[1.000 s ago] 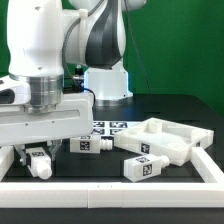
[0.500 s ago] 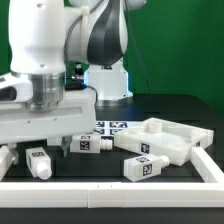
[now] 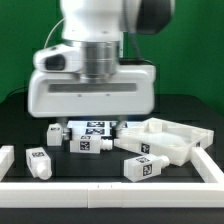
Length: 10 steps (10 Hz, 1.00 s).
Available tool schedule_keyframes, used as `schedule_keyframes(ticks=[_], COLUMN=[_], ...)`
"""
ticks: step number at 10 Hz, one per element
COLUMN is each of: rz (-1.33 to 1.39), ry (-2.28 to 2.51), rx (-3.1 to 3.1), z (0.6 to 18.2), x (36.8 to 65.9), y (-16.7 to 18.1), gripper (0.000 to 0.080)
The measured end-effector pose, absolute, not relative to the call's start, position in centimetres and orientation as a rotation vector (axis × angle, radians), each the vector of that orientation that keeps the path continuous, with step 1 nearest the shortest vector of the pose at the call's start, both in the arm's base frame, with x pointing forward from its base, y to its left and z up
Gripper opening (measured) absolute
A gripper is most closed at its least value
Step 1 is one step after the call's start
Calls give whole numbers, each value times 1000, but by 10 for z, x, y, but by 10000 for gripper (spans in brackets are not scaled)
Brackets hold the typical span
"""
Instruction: Assemble one leg
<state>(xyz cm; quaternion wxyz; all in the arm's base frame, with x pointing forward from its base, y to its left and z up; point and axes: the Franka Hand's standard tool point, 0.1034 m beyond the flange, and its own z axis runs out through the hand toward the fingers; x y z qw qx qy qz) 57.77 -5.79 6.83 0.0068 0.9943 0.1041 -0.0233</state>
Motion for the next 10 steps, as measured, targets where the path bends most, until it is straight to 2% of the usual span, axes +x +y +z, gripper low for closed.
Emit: schedule_keyframes(ticks=[4,6,7,8,10], rz=[-74,-25,-16,-11,-13], ry=[213,-248,-487,-579,-522], rx=[3118,3123,3109,3108,3116], z=[70,81,79,77,77], x=[580,596,600,605,604], y=[-54,-23,-4,5,1], gripper=[649,649,649,649,649])
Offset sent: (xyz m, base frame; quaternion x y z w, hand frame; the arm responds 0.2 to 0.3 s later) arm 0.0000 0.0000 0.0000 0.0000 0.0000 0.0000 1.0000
